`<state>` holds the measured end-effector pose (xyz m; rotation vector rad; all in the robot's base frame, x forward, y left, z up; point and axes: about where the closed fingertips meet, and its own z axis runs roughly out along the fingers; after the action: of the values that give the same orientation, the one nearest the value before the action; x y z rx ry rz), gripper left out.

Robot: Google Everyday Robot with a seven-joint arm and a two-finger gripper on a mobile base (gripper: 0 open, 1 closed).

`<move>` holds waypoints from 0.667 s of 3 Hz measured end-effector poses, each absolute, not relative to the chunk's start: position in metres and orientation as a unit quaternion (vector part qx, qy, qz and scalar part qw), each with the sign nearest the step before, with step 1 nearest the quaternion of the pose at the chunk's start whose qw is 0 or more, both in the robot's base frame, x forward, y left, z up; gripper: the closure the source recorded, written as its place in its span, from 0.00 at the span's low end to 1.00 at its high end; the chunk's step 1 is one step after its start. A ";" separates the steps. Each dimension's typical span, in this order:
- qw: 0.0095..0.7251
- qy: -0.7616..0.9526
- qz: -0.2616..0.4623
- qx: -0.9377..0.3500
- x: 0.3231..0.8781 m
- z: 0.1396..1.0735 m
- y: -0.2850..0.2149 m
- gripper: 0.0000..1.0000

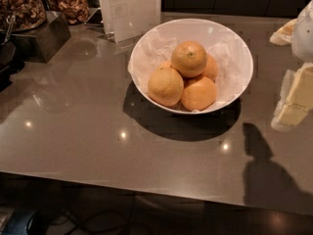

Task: Pick orange from white bowl

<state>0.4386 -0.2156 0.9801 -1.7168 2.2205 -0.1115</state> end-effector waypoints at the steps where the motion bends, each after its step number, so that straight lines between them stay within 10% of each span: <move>1: 0.170 0.777 -0.039 -0.605 0.441 0.982 -0.214 0.00; 2: 0.181 0.756 -0.030 -0.628 0.463 0.990 -0.198 0.00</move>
Offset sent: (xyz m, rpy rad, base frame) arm 0.0574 0.0408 0.0205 0.0533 -0.0186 0.1766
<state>0.4626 -0.1981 0.9903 -1.7726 2.1360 -0.0839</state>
